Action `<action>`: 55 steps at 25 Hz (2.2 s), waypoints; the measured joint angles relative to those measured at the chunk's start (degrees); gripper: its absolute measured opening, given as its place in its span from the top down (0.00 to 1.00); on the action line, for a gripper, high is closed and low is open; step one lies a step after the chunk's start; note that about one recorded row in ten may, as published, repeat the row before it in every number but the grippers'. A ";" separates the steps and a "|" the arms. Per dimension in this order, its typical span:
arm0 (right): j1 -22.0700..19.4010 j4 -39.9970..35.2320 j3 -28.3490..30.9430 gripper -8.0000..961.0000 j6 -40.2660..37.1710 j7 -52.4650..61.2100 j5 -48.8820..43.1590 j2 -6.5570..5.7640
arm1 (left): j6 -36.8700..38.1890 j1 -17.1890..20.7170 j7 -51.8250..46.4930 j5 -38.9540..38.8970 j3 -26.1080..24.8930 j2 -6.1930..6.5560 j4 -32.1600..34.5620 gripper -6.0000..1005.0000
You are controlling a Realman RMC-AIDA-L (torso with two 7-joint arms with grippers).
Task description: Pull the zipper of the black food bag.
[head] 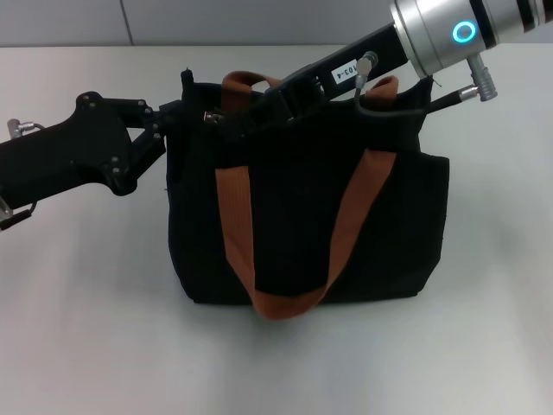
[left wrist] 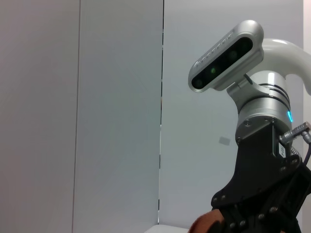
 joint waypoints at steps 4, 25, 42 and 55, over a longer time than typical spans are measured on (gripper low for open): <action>0.57 0.00 0.00 0.99 -0.53 0.00 0.19 -0.02 | 0.00 0.05 0.00 0.00 0.08 0.01 0.00 0.97; 1.28 -1.89 -1.19 0.99 0.05 4.65 -3.94 0.15 | 0.09 0.50 0.05 -0.03 -0.06 -0.11 -0.21 0.97; -0.04 -12.28 -5.24 0.99 -0.57 19.71 -14.73 0.30 | -0.29 1.17 0.05 -0.14 -0.08 0.00 0.05 0.97; -1.98 -21.94 -5.30 0.99 -7.43 29.00 -24.63 0.40 | -1.32 1.26 0.05 -0.15 -0.16 -0.01 0.16 0.97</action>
